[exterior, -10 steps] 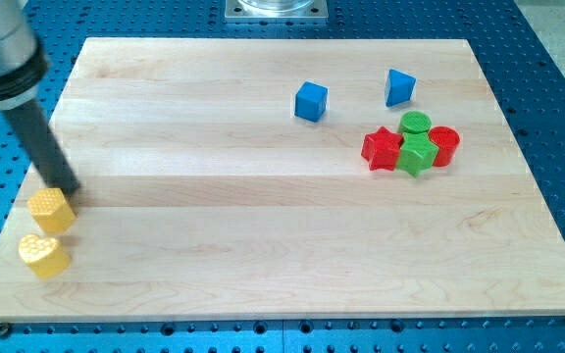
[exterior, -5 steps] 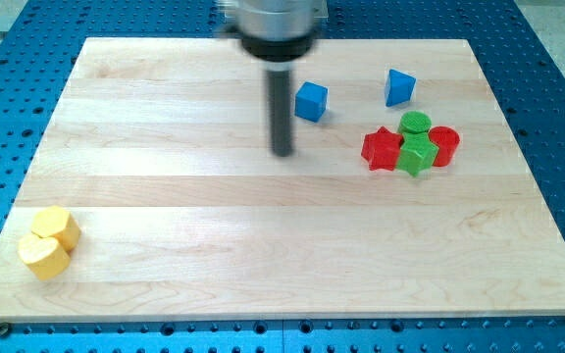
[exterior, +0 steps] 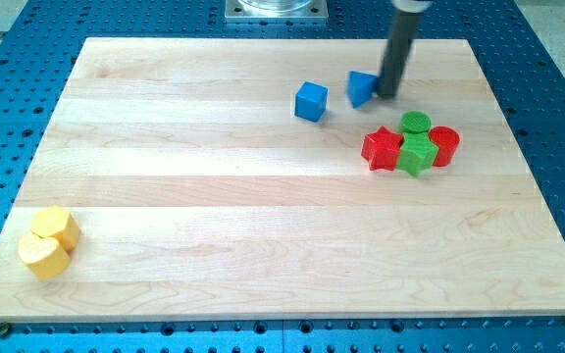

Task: Place the triangle right to the cube

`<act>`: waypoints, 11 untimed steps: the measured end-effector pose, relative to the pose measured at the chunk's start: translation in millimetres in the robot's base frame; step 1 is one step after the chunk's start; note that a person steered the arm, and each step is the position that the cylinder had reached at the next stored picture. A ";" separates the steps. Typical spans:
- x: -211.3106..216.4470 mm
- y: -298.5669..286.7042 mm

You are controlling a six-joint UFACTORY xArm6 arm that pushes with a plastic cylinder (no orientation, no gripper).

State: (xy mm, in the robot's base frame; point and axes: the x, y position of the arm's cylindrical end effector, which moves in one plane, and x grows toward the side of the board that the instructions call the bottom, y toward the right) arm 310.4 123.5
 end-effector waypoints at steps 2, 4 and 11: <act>-21.0 -34.7; 22.8 -126.1; 12.8 -70.3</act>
